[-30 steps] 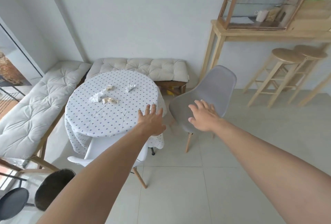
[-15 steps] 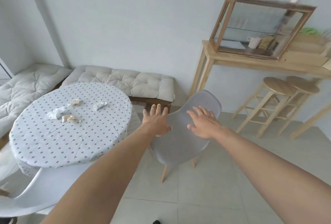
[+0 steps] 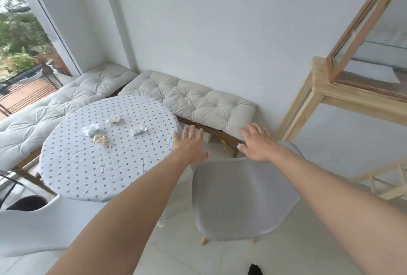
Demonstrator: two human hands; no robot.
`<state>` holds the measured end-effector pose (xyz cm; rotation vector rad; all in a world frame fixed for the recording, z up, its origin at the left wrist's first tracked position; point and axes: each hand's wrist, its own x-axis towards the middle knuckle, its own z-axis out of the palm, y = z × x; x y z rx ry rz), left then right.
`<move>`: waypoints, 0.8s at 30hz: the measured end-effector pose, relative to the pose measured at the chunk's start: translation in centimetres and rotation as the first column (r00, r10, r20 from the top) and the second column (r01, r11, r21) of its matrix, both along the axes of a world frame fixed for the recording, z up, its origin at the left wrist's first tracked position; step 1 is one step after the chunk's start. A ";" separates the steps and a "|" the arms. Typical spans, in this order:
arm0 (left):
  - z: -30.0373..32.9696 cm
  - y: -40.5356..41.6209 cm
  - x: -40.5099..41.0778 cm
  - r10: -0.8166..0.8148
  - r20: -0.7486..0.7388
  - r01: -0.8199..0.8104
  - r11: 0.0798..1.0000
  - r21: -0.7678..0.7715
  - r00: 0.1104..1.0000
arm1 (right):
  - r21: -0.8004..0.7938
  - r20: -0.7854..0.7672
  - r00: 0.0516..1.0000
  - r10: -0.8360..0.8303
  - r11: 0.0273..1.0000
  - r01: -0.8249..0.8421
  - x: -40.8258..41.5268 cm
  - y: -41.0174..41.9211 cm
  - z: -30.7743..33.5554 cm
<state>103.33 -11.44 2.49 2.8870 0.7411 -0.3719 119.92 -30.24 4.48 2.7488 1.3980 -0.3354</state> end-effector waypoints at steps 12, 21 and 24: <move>0.4 -7.9 -0.8 0.539 -0.042 -0.540 0.842 -0.011 0.841 | -0.043 -0.056 0.863 0.502 0.863 -0.504 7.8 2.5 -2.4; -1.2 -16.3 -0.9 0.663 -0.017 -0.664 0.748 0.002 0.748 | -0.048 -0.112 0.787 0.607 0.788 -0.614 10.2 -4.1 -6.0; -2.3 -20.3 0.0 0.699 -0.055 -0.701 0.711 -0.052 0.713 | -0.086 -0.115 0.757 0.644 0.752 -0.653 11.8 -7.1 -6.9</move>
